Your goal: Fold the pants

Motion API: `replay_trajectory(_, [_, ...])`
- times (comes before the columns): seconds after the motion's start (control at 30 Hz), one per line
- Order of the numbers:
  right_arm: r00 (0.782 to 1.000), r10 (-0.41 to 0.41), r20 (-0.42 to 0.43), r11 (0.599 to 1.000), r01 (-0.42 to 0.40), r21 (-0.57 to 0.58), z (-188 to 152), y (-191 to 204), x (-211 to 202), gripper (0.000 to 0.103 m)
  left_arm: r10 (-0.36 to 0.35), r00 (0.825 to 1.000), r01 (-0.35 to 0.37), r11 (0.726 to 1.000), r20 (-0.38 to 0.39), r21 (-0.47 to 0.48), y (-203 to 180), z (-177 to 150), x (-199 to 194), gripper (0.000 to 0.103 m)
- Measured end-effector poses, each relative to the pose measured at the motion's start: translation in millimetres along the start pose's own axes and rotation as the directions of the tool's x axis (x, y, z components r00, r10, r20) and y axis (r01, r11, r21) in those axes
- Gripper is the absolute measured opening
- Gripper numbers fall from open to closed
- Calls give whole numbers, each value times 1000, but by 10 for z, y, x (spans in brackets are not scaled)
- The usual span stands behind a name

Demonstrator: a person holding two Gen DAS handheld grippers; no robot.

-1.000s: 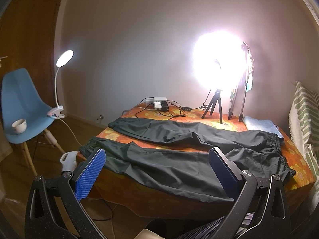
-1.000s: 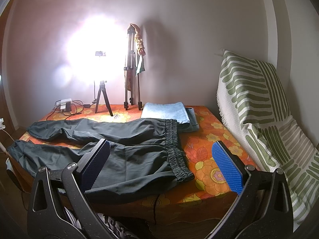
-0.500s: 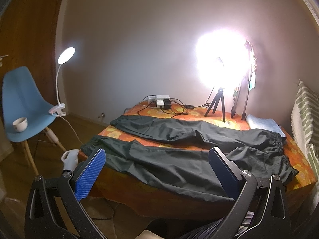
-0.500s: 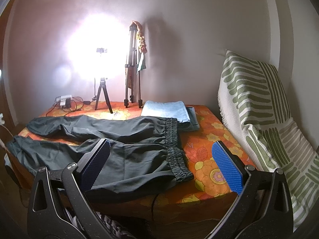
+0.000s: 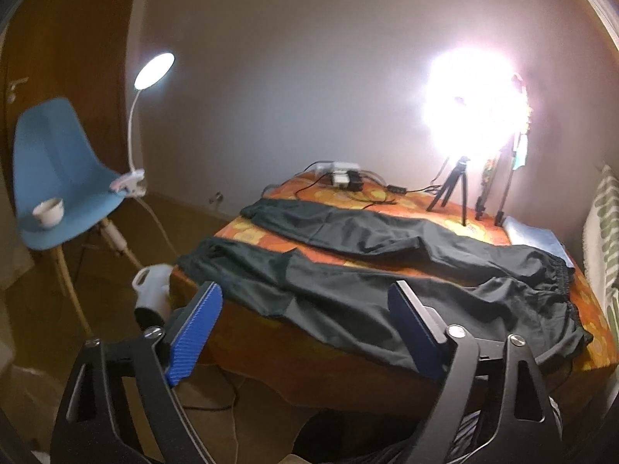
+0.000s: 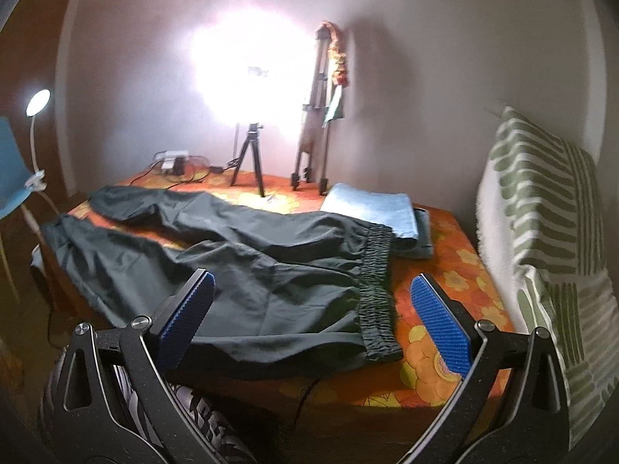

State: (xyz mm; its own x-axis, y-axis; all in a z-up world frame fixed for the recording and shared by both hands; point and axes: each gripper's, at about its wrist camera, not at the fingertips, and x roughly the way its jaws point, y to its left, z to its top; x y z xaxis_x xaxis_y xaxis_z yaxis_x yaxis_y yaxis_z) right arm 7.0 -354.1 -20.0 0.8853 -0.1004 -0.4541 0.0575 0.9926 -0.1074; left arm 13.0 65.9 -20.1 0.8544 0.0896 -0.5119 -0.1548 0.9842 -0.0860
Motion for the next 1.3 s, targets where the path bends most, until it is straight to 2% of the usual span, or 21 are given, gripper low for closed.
replay_trajectory(0.13, [998, 49, -31, 996, -51, -70, -49, 40, 134, 96, 39, 999, -40, 999, -28, -32, 239, -38, 112, 80])
replay_trajectory(0.2, [993, 102, -51, 989, -106, -100, -83, 81, 206, 91, 56, 997, -58, 997, -46, -52, 373, -58, 187, 77])
replay_trajectory(0.27, [986, 147, -74, 978, -156, -135, -119, 137, 266, 91, 57, 995, -63, 994, -76, -85, 529, -69, 287, 70])
replay_trajectory(0.37, [976, 192, -105, 956, -210, -202, -185, 267, 334, 89, 56, 992, -71, 989, -114, -131, 735, -80, 455, 64])
replay_trajectory(0.5, [958, 230, -173, 920, -272, -281, -262, 488, 429, 81, 74, 986, -99, 981, -149, -168, 953, -75, 674, 62])
replay_trajectory(0.6, [944, 252, -214, 890, -313, -332, -311, 634, 490, 80, 75, 980, -113, 973, -187, -202, 1127, -84, 905, 54])
replay_trajectory(0.77, [923, 276, -268, 836, -369, -407, -397, 906, 653, 79, 87, 966, -143, 964, -242, -225, 1348, -99, 1257, 52])
replay_trajectory(1.0, [893, 303, -332, 762, -437, -478, -493, 1272, 877, 79, 113, 954, -182, 955, -278, -236, 1602, -43, 1610, 52])
replay_trajectory(1.3, [869, 319, -378, 703, -484, -521, -510, 1609, 1161, 79, 111, 929, -210, 943, -353, -257, 1859, 66, 2161, 52])
